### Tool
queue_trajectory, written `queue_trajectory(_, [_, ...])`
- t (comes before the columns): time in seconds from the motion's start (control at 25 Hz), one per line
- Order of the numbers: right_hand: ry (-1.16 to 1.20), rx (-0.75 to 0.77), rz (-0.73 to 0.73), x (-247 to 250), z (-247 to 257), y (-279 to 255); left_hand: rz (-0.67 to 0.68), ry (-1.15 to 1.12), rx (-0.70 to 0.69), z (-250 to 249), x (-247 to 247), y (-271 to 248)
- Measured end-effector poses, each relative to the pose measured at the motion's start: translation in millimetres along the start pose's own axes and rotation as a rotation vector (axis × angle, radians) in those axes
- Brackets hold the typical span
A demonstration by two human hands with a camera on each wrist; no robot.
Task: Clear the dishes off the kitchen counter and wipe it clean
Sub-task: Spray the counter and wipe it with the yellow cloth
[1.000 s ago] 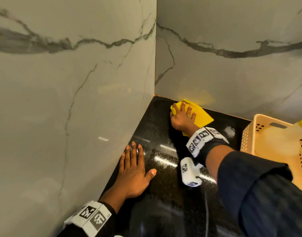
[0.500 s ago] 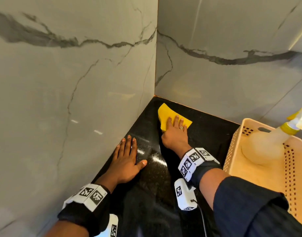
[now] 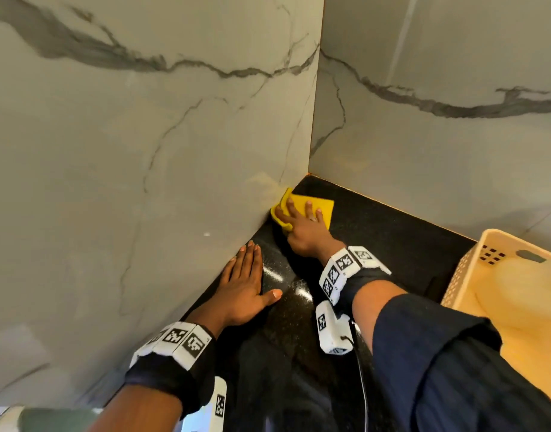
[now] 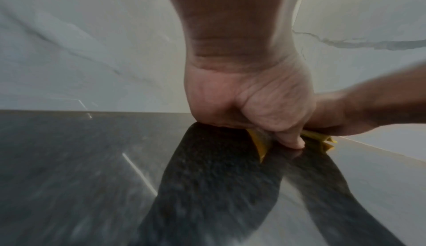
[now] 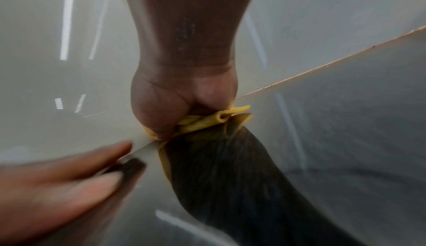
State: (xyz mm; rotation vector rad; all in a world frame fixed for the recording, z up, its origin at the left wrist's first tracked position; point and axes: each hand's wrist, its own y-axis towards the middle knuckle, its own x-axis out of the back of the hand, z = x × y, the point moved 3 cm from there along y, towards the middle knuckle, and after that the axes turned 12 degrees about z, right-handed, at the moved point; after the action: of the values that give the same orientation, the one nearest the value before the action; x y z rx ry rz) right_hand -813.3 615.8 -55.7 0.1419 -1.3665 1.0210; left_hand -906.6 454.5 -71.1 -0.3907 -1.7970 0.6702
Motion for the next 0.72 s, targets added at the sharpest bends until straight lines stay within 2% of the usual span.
queue_trajectory(0.16, [-0.098, 0.306, 0.106, -58, 64, -77, -0.096, -0.164, 0.116, -12, -25, -47])
queue_trajectory(0.24, [-0.127, 0.39, 0.122, -69, 54, -94, -0.141, -0.221, 0.206, -1, -57, -90])
queue_trajectory(0.32, [-0.044, 0.307, -0.011, -52, 22, -80, -0.203, -0.25, 0.295, 19, -91, -143])
queue_trajectory(0.36, [0.057, 0.157, -0.089, -41, 5, -67, -0.252, -0.268, 0.338, 30, -106, -168])
queue_trajectory(0.44, [0.15, -0.145, -0.092, -32, 5, -42, -0.347, -0.358, 0.373, 53, -136, -200])
queue_trajectory(0.48, [0.165, -0.188, -0.049, -37, 26, -37, -0.351, -0.429, 0.368, 60, -150, -210])
queue_trajectory(0.56, [0.156, -0.126, -0.064, -57, 83, -47, -0.425, -0.576, 0.28, 68, -167, -218])
queue_trajectory(0.68, [0.079, 0.067, 0.006, -109, 163, -96, -0.619, -0.815, 0.152, 69, -170, -222])
queue_trajectory(0.72, [0.007, 0.185, 0.055, -132, 188, -124, -0.689, -0.894, 0.138, 69, -168, -224])
